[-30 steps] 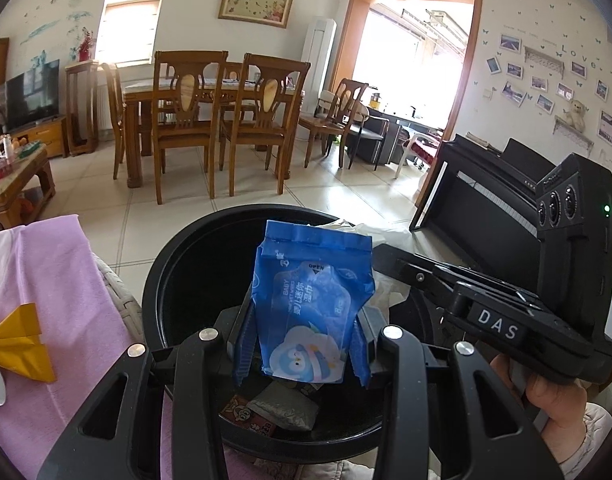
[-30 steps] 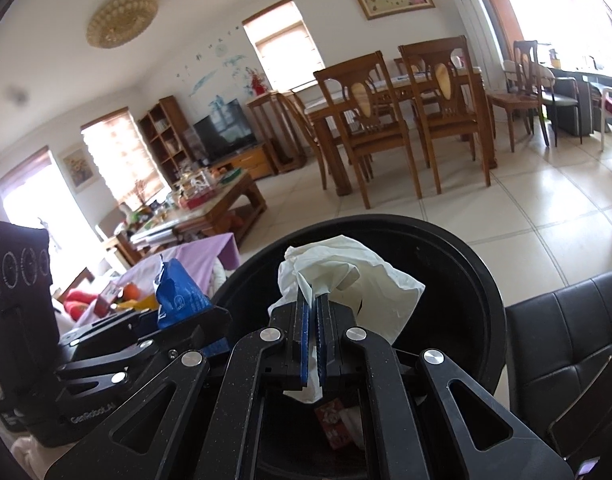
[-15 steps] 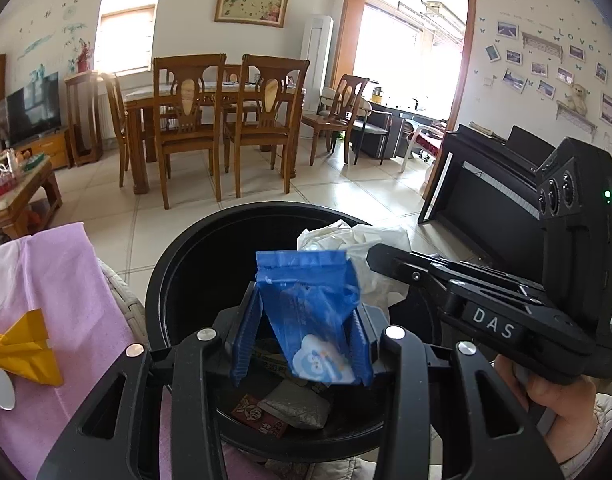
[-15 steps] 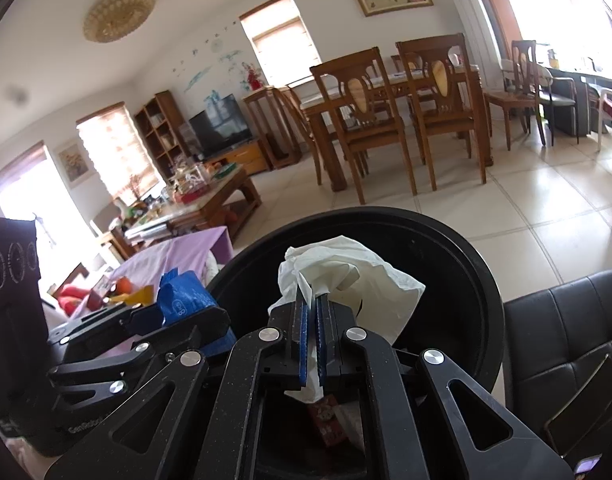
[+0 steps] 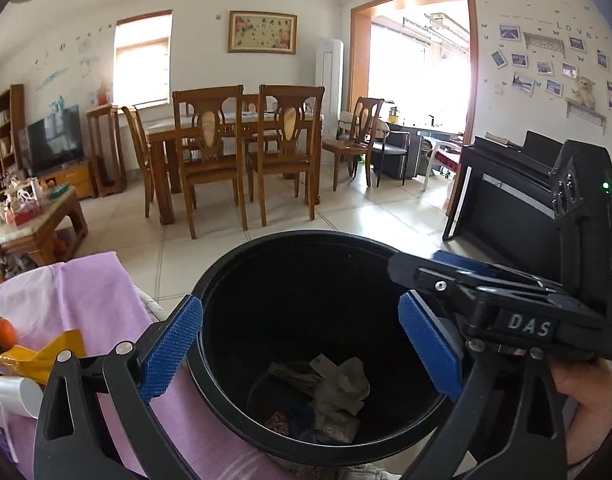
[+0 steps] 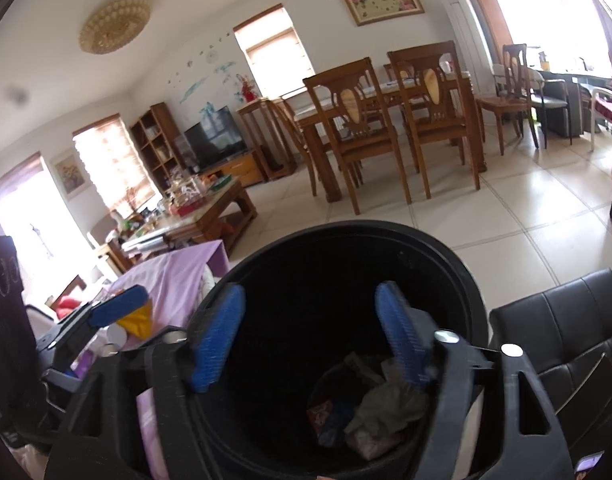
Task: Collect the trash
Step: 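Carry the blue bag and tissue over the bin and open both tools, then move both open tools back over the table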
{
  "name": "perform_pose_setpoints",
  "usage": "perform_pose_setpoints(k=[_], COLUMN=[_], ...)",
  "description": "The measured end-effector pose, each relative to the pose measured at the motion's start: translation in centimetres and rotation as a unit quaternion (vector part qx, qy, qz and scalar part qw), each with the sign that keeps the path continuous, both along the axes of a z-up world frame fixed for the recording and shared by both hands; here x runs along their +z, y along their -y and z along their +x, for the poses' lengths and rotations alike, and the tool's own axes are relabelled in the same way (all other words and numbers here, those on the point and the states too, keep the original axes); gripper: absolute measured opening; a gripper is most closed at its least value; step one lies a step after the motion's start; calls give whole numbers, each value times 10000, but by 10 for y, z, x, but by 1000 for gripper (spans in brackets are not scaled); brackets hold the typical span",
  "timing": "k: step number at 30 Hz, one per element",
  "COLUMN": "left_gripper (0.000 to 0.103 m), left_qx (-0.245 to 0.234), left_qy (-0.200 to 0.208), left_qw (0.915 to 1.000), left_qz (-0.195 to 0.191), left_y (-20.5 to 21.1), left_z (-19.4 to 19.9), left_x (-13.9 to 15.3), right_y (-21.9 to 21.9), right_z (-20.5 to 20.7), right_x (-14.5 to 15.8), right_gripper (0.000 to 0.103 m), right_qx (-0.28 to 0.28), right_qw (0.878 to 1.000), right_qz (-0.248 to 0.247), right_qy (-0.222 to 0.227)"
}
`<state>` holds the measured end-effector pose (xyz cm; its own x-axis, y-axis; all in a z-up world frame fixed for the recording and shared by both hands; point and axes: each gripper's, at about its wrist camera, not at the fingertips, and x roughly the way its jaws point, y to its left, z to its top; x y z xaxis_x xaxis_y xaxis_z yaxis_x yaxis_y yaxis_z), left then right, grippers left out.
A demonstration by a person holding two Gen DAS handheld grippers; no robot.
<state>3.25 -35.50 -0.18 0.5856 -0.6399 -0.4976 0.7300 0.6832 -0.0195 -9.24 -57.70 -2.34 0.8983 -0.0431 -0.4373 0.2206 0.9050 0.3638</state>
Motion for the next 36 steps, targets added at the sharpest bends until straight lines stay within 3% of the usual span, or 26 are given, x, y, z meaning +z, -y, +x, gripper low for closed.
perform_pose_setpoints(k=[3,7,23,30,36], left_gripper=[98,98,98,98,98], left_qx=[4,13,53,323,821], left_qy=[34,141,200,137,22], left_qw=[10000,9997,9997,9994,9966], left_qz=[71,186,127,60,-28], left_y=[0,0,-17,-52,-110], left_z=[1,-1,-1,9,34], left_x=[0,-2,4,8,12], right_y=[0,0,-12,-30,-62], right_z=[-2,-8,-6,11,41], right_x=[1,4,21,31,40], right_gripper=[84,97,98,98,98], right_qx=[-21,-86,3,235,565], right_qw=[10000,9997,9994,9994,9981], right_qz=[25,28,38,-5,-114], right_qy=[34,240,347,272,230])
